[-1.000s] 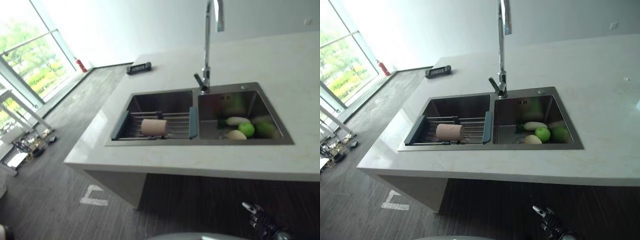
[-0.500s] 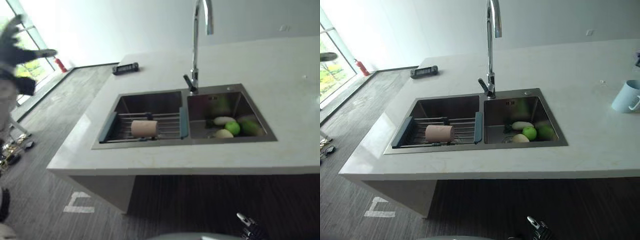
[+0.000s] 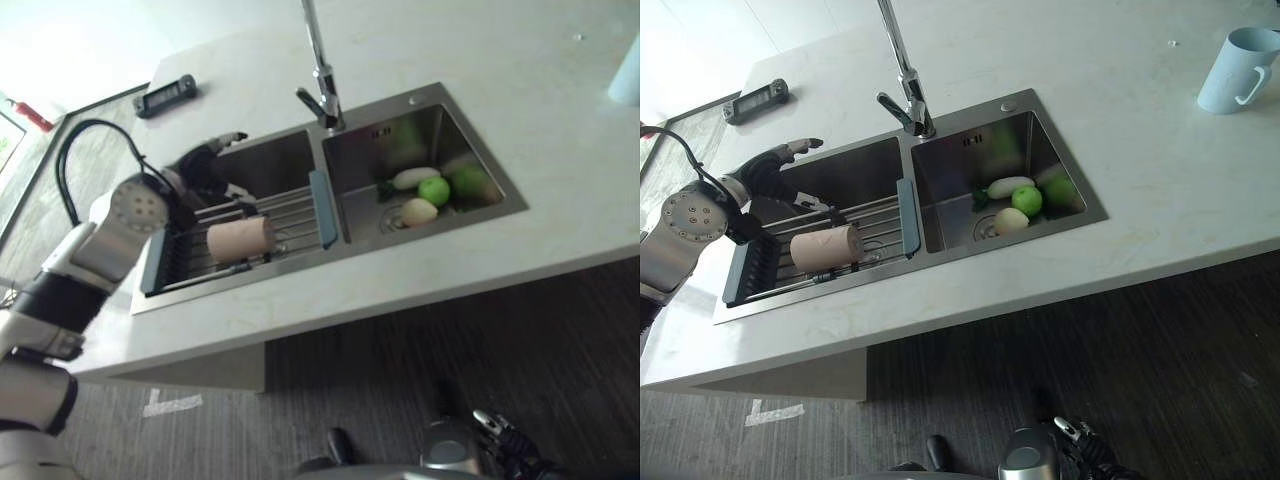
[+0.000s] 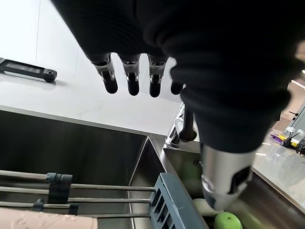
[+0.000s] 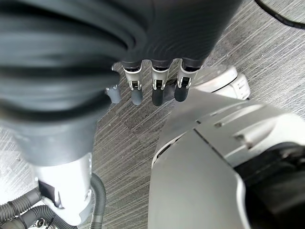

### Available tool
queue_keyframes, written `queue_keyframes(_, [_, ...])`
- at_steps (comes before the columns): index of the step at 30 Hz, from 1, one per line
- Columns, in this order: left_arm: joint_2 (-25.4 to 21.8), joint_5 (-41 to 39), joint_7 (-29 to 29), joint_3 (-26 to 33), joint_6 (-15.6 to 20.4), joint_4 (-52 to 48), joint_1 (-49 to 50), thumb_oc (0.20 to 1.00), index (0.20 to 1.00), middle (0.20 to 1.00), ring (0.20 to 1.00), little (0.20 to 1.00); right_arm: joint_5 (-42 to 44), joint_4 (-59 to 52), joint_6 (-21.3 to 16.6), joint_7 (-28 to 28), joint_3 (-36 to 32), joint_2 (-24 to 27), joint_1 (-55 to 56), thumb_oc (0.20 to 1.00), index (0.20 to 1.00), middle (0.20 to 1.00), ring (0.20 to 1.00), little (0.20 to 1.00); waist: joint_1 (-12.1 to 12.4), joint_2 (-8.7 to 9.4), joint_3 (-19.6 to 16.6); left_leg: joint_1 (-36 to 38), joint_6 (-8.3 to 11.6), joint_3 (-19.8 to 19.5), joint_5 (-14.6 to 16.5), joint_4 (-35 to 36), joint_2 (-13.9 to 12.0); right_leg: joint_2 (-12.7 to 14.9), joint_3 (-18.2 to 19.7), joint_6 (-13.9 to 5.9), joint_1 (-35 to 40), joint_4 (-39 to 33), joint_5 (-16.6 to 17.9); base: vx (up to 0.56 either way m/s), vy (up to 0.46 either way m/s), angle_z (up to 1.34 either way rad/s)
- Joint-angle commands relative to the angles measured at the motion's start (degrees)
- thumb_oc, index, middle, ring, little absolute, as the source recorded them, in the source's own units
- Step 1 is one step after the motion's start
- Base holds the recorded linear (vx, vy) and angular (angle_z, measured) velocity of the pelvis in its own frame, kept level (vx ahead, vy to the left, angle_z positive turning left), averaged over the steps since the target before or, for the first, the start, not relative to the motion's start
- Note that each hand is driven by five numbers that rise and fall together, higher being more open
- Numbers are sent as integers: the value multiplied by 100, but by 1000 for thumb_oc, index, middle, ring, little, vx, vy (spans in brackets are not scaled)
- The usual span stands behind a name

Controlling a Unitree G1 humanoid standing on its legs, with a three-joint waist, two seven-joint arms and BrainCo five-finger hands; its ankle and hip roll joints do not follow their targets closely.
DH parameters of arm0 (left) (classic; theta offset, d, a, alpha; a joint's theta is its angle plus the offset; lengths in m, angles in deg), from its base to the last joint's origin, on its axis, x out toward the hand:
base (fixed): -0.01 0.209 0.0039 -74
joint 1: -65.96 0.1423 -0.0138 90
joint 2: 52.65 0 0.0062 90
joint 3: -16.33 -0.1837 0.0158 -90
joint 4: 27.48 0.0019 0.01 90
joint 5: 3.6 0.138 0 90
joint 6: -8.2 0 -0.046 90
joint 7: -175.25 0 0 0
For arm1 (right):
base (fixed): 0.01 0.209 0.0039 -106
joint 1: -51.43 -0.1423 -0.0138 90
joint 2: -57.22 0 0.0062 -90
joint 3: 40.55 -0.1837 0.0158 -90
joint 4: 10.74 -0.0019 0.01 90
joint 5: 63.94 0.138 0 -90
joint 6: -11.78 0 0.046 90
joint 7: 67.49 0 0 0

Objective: Place the dishes in the dishwasher.

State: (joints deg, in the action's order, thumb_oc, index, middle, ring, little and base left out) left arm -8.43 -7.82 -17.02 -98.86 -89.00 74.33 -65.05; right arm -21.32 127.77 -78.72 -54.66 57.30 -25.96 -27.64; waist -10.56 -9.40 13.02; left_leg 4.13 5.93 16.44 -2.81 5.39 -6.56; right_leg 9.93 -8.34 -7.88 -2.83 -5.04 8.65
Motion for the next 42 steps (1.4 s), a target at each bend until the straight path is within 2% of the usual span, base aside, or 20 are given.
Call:
queue_keyframes(1, [-543, 494, -243, 276, 60, 232, -194, 1000, 1000, 1000, 1000, 1000, -64, -198, -53, 37, -59, -161, -43, 1000, 1000, 1000, 1000, 1000, 29, 409, -75, -104, -40, -186, 389, -172, 74, 480, 264, -630, 304, 170, -629, 15, 58, 2])
queue_keyframes(5, [-500, 844, -429, 345, 26, 222, 222, 1000, 1000, 1000, 1000, 1000, -88, -235, -71, 64, -118, -55, -29, 1000, 1000, 1000, 1000, 1000, 53, 328, -11, -162, -53, -282, 387, -205, 143, 532, 288, -636, 275, 219, -650, 43, 76, 2])
queue_keyframes(8, [-411, 747, -383, 309, -131, 363, 305, 1000, 1000, 1000, 1000, 1000, 22, -359, -71, 60, -137, 43, -54, 1000, 1000, 1000, 1000, 1000, 66, 301, 80, -243, -57, -336, 370, -221, 183, 575, 293, -635, 203, 262, -645, -2, 89, 2])
queue_keyframes(10, [-351, 852, -311, 339, -111, 436, 357, 1000, 1000, 1000, 1000, 1000, 60, -447, -65, 27, -136, 62, -97, 1000, 1000, 1000, 1000, 1000, 86, 295, 145, -298, -64, -365, 362, -226, 210, 593, 287, -634, 157, 276, -638, -41, 54, 3])
queue_keyframes(12, [-326, 981, -264, 324, -18, 645, 375, 1000, 1000, 1000, 1000, 1000, 49, -567, -63, 18, -116, 55, -113, 1000, 1000, 1000, 1000, 1000, 94, 320, 234, -368, -73, -399, 356, -232, 226, 618, 275, -646, 90, 295, -619, -52, 52, 3])
queue_keyframes(17, [-221, 987, -159, 258, -91, 764, 366, 1000, 1000, 1000, 1000, 1000, 54, -603, -73, -24, -61, 24, -176, 1000, 1000, 1000, 1000, 1000, 140, 396, 327, -448, -70, -432, 341, -263, 205, 620, 228, -641, 40, 312, -599, -22, 14, 2])
queue_keyframes(20, [-100, 1140, 77, 199, -122, 966, 348, 1000, 1000, 1000, 1000, 1000, 94, -587, -119, -40, -11, -25, -210, 1000, 1000, 1000, 1000, 1000, 176, 500, 326, -483, -72, -482, 341, -285, 178, 590, 229, -632, 40, 317, -603, -2, -5, 3])
queue_keyframes(27, [170, 957, 613, 206, -99, 1268, 191, 1000, 1000, 1000, 1000, 1000, 185, -695, -97, -118, 124, -96, -284, 1000, 1000, 1000, 1000, 1000, 222, 651, 394, -577, -61, -493, 309, -330, 85, 537, 195, -610, -19, 352, -617, -27, -9, 3])
queue_keyframes(30, [279, 944, 1012, 212, -196, 1346, 86, 1000, 1000, 1000, 1000, 1000, 229, -784, -66, -179, 210, -139, -360, 1000, 1000, 1000, 1000, 1000, 247, 709, 486, -647, -52, -519, 281, -335, 55, 507, 187, -594, -82, 368, -613, -76, -16, 8])
queue_keyframes(34, [310, 874, 1521, 285, -73, 1559, -30, 1000, 1000, 1000, 1000, 1000, 293, -823, -122, -232, 317, -178, -444, 1000, 1000, 1000, 1000, 1000, 268, 757, 598, -735, -27, -522, 244, -324, 15, 492, 173, -581, -179, 381, -598, -85, -2, 1])
queue_keyframes(42, [306, 1302, 1717, 108, -11, 1544, -288, 1000, 1000, 1000, 1000, 1000, 403, -851, -108, -302, 378, -166, -608, 1000, 1000, 1000, 1000, 1000, 250, 782, 700, -819, 6, -488, 204, -302, -17, 500, 193, -579, -302, 394, -566, -36, 0, 0])
